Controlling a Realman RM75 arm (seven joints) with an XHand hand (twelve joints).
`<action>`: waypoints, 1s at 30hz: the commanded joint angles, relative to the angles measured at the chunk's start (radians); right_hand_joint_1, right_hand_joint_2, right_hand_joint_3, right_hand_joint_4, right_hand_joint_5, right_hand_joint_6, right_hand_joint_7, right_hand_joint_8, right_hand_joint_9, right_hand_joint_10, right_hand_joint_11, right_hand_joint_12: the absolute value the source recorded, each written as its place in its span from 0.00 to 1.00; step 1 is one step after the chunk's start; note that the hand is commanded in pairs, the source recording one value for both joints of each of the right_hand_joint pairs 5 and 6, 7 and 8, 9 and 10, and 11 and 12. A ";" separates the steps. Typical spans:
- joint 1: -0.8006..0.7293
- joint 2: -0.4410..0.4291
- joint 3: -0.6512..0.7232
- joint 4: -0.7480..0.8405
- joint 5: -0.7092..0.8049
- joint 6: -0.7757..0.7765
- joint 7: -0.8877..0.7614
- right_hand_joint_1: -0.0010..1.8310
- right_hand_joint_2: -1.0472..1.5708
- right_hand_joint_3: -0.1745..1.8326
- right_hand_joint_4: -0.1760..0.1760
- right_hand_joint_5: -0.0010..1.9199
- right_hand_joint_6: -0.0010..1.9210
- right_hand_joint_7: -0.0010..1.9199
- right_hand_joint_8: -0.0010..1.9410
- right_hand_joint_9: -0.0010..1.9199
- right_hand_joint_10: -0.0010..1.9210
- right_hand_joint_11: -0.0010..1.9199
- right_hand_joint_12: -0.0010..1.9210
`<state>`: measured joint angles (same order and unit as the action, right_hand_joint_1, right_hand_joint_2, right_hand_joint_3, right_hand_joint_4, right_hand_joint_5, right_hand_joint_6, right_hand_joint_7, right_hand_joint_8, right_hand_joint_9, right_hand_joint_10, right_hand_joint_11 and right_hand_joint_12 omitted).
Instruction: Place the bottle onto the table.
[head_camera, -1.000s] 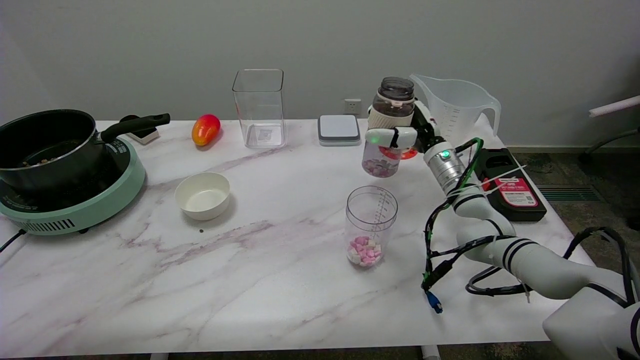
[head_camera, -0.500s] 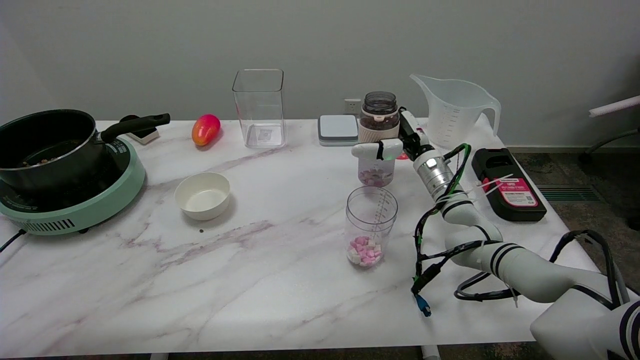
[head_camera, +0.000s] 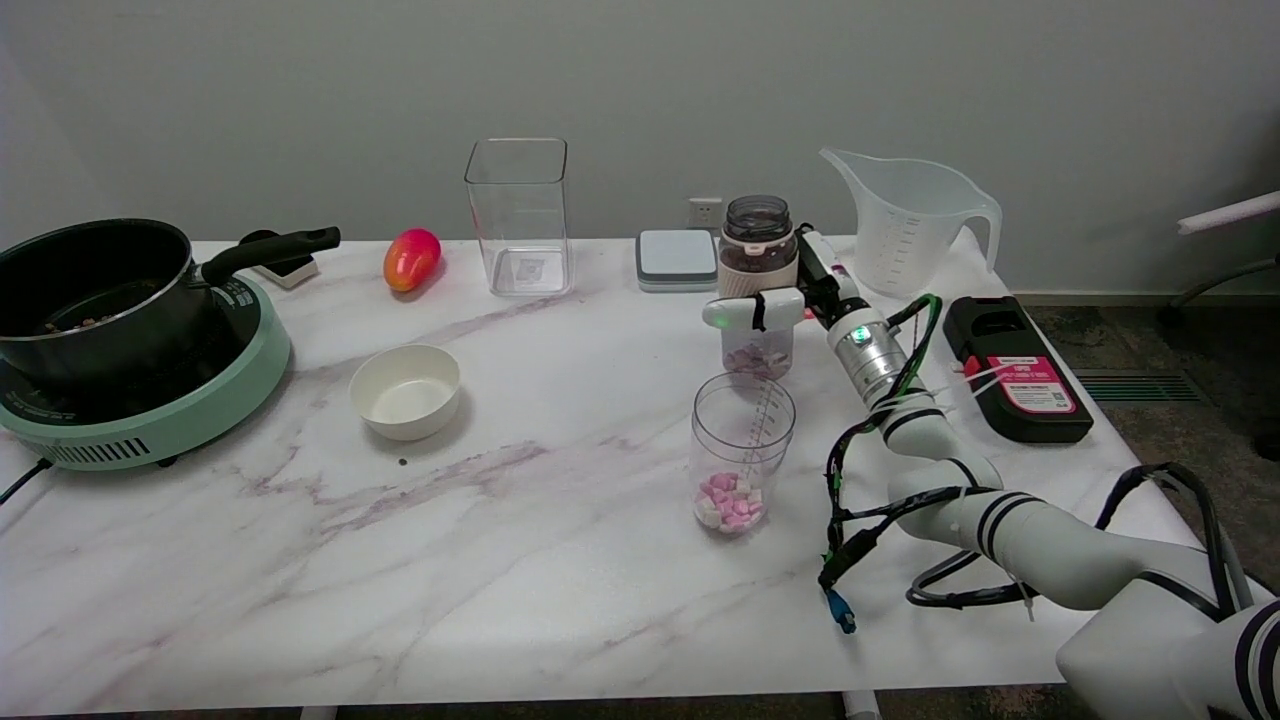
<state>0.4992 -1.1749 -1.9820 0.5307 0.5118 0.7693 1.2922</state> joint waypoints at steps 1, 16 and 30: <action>0.002 -0.002 -0.010 -0.018 0.021 0.015 0.009 0.68 0.96 0.23 0.50 1.00 1.00 0.97 0.96 0.81 0.81 0.72 0.72; -0.005 0.000 -0.018 -0.032 0.033 0.011 0.009 0.68 0.95 0.23 0.50 1.00 1.00 0.97 0.96 0.81 0.81 0.72 0.72; -0.023 0.014 -0.018 -0.023 0.033 0.035 0.012 0.71 0.43 0.52 0.50 0.44 0.44 0.67 0.66 0.57 0.57 0.51 0.51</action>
<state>0.4928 -1.1721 -1.9979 0.5039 0.5382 0.7871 1.3016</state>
